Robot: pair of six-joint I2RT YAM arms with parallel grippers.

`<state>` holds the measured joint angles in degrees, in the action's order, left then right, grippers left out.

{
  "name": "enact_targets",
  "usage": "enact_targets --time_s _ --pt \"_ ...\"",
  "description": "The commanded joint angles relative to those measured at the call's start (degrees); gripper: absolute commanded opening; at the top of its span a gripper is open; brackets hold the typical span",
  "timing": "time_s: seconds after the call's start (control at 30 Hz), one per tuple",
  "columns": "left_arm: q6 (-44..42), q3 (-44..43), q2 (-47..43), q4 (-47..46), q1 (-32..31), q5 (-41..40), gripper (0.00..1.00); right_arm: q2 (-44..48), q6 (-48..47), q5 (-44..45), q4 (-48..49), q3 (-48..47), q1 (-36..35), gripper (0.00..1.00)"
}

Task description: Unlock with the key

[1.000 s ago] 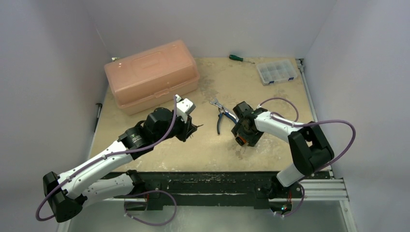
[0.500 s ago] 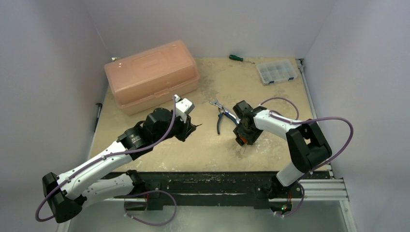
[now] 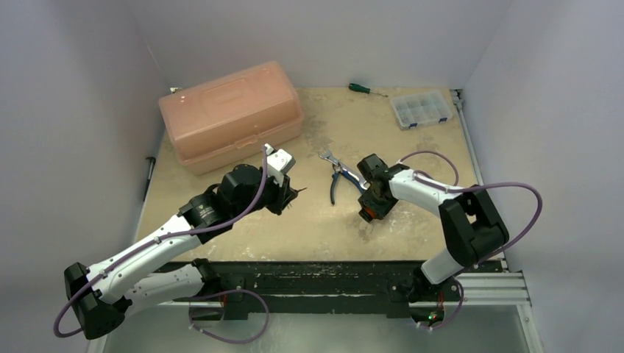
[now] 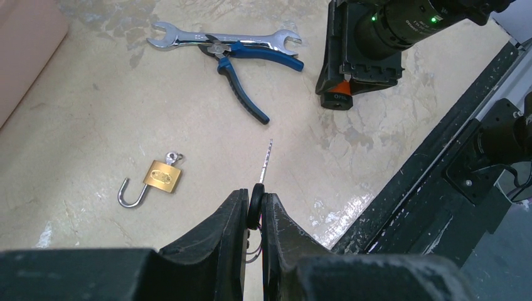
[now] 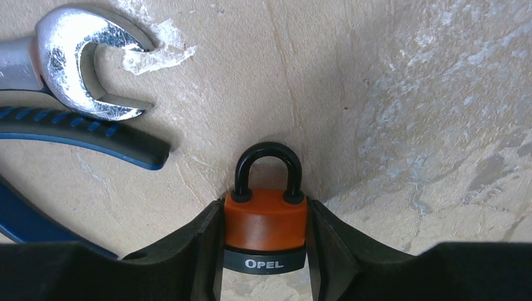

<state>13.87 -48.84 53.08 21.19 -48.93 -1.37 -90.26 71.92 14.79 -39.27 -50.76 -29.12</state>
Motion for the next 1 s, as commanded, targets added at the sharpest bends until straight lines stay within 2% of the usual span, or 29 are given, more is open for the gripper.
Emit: enact_targets --time_s 0.0,0.43,0.83,0.97 --pt "-1.13 0.01 -1.09 -0.8 0.06 -0.79 0.0 2.48 3.46 -0.29 1.6 1.95 0.23 0.0" --pt "1.3 0.21 -1.49 -3.39 0.06 3.18 0.0 21.68 3.55 0.84 5.55 2.21 0.27 0.0" --pt "9.56 0.32 0.86 -9.42 0.06 8.58 0.0 31.87 6.45 -2.25 7.62 1.96 0.22 0.0" --pt "12.54 0.46 2.66 -12.72 -0.04 11.43 0.0 34.77 8.64 -5.77 12.34 4.53 0.26 0.0"
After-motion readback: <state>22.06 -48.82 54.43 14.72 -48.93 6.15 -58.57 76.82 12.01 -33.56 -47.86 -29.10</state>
